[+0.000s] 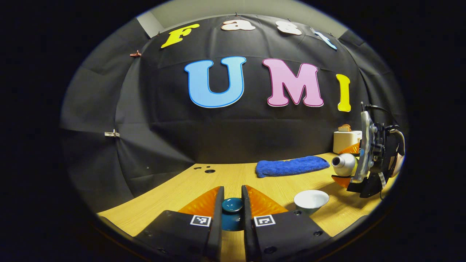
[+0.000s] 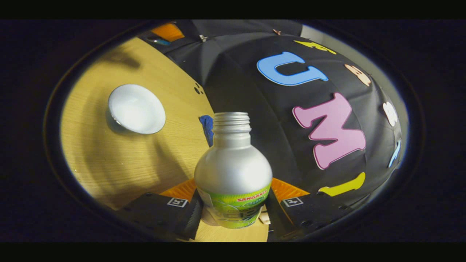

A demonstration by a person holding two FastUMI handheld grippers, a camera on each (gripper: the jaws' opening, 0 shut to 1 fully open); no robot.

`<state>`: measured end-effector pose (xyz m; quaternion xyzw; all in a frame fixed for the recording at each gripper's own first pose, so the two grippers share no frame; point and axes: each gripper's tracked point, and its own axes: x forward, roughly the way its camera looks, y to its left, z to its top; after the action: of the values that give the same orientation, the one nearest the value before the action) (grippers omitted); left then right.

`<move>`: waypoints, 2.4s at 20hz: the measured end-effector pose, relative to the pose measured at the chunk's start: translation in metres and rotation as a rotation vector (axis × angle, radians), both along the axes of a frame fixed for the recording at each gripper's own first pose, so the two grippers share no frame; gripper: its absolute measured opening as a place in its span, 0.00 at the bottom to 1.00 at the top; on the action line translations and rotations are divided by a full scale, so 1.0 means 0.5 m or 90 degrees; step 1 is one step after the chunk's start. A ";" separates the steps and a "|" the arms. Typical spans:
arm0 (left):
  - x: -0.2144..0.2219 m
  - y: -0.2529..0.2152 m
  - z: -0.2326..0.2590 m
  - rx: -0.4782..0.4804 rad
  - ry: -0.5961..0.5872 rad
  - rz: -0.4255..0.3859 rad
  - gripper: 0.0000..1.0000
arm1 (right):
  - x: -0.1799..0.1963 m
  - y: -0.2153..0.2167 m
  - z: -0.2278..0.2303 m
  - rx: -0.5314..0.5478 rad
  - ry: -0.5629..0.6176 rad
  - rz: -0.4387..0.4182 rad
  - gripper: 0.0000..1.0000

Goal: Open the teacup lid with one hand, grasp the water bottle and pour water into the teacup with the other hand; after pouring, place the water bottle on the coaster and then close the teacup lid.

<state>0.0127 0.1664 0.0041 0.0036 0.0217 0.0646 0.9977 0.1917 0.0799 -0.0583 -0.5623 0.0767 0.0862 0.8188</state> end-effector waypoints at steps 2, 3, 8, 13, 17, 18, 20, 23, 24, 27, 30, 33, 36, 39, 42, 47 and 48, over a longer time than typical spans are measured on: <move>-0.003 0.000 -0.005 -0.012 0.001 0.000 0.29 | 0.012 0.010 -0.003 -0.043 -0.019 0.011 0.78; -0.004 -0.007 -0.009 -0.019 0.004 -0.005 0.29 | 0.023 0.022 -0.006 -0.061 -0.027 0.020 0.78; -0.011 0.001 -0.016 -0.031 0.006 -0.003 0.29 | 0.039 0.066 -0.014 -0.121 -0.039 0.060 0.78; -0.020 0.001 -0.035 -0.056 0.017 -0.010 0.29 | 0.052 0.091 -0.009 -0.202 -0.072 0.098 0.78; -0.022 0.013 -0.041 -0.062 0.021 -0.005 0.29 | 0.054 0.093 -0.006 -0.238 -0.084 0.112 0.78; -0.024 0.016 -0.041 -0.061 0.022 -0.004 0.29 | 0.056 0.092 -0.001 -0.249 -0.089 0.114 0.78; -0.026 0.013 -0.042 -0.063 0.023 -0.009 0.29 | 0.052 0.101 0.006 -0.268 -0.101 0.126 0.78; -0.024 0.009 -0.044 -0.067 0.024 -0.017 0.29 | 0.046 0.107 0.011 -0.300 -0.117 0.137 0.78; -0.023 0.009 -0.044 -0.068 0.025 -0.018 0.29 | 0.048 0.108 0.015 -0.313 -0.121 0.141 0.78; -0.024 0.007 -0.046 -0.070 0.026 -0.020 0.29 | 0.053 0.110 0.021 -0.338 -0.127 0.152 0.78; -0.026 0.010 -0.047 -0.068 0.029 -0.018 0.29 | 0.056 0.110 0.022 -0.347 -0.126 0.156 0.78; -0.025 0.012 -0.051 -0.070 0.030 -0.018 0.29 | 0.057 0.111 0.027 -0.360 -0.129 0.164 0.78; -0.029 0.004 -0.055 -0.082 0.036 -0.027 0.29 | 0.056 0.116 0.032 -0.382 -0.144 0.172 0.78; -0.026 0.009 -0.061 -0.083 0.039 -0.025 0.29 | 0.056 0.116 0.033 -0.394 -0.147 0.173 0.78; -0.031 0.014 -0.060 -0.079 0.039 -0.020 0.27 | 0.059 0.118 0.039 -0.413 -0.157 0.176 0.78; -0.041 0.010 -0.049 -0.079 0.035 -0.025 0.29 | 0.058 0.120 0.046 -0.434 -0.168 0.183 0.78; -0.041 0.010 -0.047 -0.077 0.033 -0.025 0.29 | 0.056 0.121 0.048 -0.440 -0.173 0.185 0.78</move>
<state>-0.0081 0.1716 -0.0193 -0.0545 0.0516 0.0435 0.9962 0.2198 0.1406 -0.0341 -0.8158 -0.0880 0.0953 0.5636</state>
